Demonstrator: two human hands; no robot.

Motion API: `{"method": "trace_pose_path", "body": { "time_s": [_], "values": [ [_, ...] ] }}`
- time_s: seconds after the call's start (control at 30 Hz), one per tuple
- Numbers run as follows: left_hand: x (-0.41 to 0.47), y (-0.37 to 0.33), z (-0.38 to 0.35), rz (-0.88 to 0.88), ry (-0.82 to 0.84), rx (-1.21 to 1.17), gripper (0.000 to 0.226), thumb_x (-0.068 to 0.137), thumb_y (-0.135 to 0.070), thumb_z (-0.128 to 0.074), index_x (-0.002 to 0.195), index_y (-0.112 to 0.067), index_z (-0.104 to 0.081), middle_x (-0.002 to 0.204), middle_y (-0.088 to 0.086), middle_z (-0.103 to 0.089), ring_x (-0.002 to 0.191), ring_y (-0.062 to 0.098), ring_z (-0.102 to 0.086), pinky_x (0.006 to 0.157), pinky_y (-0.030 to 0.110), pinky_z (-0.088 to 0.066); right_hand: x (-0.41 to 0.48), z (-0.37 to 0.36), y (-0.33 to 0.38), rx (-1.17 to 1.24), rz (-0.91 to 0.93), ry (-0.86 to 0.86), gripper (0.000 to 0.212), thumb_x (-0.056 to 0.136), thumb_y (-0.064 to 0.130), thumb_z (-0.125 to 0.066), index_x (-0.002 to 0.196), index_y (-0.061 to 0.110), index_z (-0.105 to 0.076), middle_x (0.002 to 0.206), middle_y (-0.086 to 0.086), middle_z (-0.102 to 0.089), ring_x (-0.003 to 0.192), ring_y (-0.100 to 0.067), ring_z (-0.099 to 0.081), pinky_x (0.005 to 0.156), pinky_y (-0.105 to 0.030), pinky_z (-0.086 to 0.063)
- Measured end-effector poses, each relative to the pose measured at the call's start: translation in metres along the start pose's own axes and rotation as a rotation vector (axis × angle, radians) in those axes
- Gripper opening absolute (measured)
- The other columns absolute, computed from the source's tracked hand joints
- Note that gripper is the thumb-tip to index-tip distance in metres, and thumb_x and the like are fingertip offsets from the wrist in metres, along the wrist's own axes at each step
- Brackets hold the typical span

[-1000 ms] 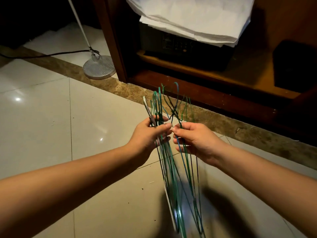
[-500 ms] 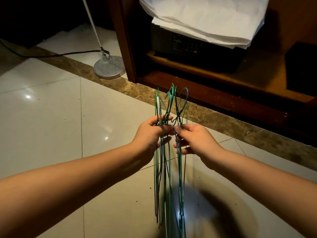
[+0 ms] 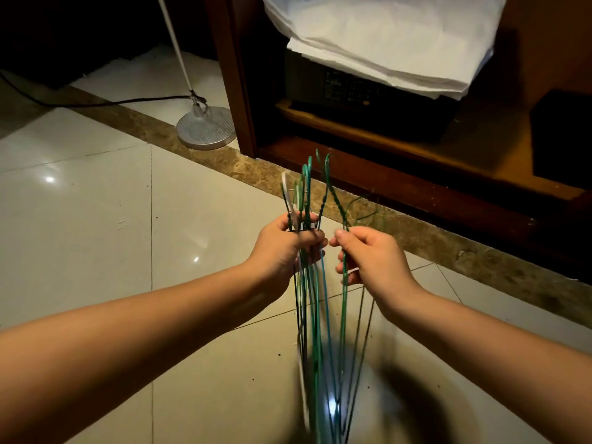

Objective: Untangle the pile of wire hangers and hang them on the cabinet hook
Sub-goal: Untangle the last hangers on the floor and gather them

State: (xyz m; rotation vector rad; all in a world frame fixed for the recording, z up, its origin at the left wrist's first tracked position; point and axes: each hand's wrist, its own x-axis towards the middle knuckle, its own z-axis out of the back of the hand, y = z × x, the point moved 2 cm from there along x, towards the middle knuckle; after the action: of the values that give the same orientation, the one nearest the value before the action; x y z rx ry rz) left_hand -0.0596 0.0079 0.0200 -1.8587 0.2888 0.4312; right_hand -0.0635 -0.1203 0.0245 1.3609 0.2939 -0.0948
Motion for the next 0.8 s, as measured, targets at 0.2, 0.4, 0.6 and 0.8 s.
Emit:
{"method": "trace_pose_path", "body": {
  "time_s": [0.2,0.4,0.6,0.8],
  "values": [
    [-0.001,-0.009,0.010,-0.002,0.020,-0.100,0.024,0.083,0.010,-0.055,0.096,-0.011,-0.057,0.075,0.008,-0.060,0.060,0.012,-0.064,0.061,0.023,-0.054,0.010,0.018,-0.005,0.052,-0.126,-0.084,0.024,0.095,0.020,-0.050,0.077,0.011,-0.063,0.060,0.000,-0.044,0.041,-0.002,-0.047,0.039,-0.015,-0.038],
    [0.003,-0.019,0.015,-0.026,0.017,-0.138,0.024,0.083,0.010,-0.054,0.094,-0.012,-0.054,0.073,0.006,-0.058,0.060,0.012,-0.063,0.055,0.021,-0.053,0.010,0.020,-0.023,-0.007,-0.239,-0.032,0.024,0.095,0.019,-0.050,0.079,0.009,-0.066,0.059,0.000,-0.047,0.044,-0.005,-0.048,0.038,-0.015,-0.038],
    [0.005,-0.014,0.027,-0.014,-0.006,-0.033,0.024,0.084,0.004,-0.057,0.101,-0.013,-0.057,0.082,0.006,-0.061,0.068,0.014,-0.063,0.062,0.025,-0.053,0.010,0.026,-0.011,0.115,-0.189,-0.020,0.022,0.096,0.021,-0.049,0.089,0.011,-0.067,0.067,0.000,-0.052,0.056,-0.007,-0.052,0.046,-0.014,-0.045],
    [0.000,-0.004,0.020,-0.022,-0.030,0.099,0.022,0.084,0.006,-0.058,0.094,-0.014,-0.059,0.082,0.008,-0.063,0.070,0.016,-0.064,0.062,0.023,-0.055,0.015,0.012,0.003,0.106,-0.088,0.063,0.018,0.095,0.019,-0.049,0.091,0.014,-0.066,0.071,-0.001,-0.053,0.064,-0.008,-0.053,0.053,-0.012,-0.049]
  ]
}}
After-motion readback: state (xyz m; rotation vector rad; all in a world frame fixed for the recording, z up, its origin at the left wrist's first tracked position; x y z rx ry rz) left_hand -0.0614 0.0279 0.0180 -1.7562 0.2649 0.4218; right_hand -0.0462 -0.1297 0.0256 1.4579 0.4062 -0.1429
